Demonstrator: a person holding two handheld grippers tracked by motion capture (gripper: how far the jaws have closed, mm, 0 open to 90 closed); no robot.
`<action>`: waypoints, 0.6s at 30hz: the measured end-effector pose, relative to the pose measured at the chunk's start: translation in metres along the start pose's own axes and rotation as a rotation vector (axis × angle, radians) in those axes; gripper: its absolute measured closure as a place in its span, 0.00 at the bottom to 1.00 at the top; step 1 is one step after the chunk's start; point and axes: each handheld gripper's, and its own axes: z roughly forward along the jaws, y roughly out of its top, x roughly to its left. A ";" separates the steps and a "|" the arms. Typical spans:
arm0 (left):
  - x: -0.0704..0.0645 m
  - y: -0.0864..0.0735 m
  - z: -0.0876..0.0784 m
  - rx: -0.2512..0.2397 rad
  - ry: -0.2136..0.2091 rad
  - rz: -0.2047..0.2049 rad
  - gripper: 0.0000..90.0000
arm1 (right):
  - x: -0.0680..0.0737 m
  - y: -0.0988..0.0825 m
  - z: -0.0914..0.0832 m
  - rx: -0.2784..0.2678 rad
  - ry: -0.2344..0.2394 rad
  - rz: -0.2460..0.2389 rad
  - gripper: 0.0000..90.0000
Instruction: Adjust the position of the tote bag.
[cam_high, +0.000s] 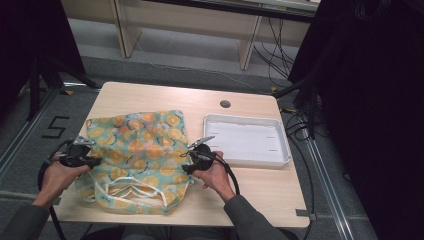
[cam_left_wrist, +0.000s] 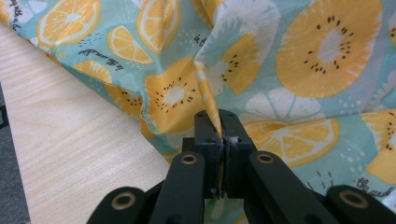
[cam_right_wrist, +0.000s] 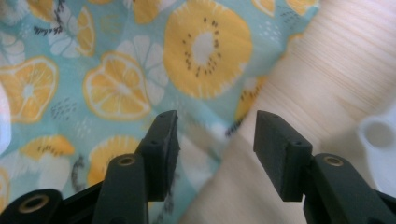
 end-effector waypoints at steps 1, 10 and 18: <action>0.000 0.000 0.000 0.000 -0.005 0.005 0.96 | -0.001 0.002 0.004 -0.005 0.011 -0.002 0.56; -0.010 0.007 0.008 -0.013 -0.044 0.000 0.96 | 0.001 0.009 0.023 0.048 0.022 -0.063 0.99; -0.032 0.034 0.031 0.006 -0.065 0.012 0.96 | 0.016 -0.003 0.007 0.056 0.046 -0.096 1.00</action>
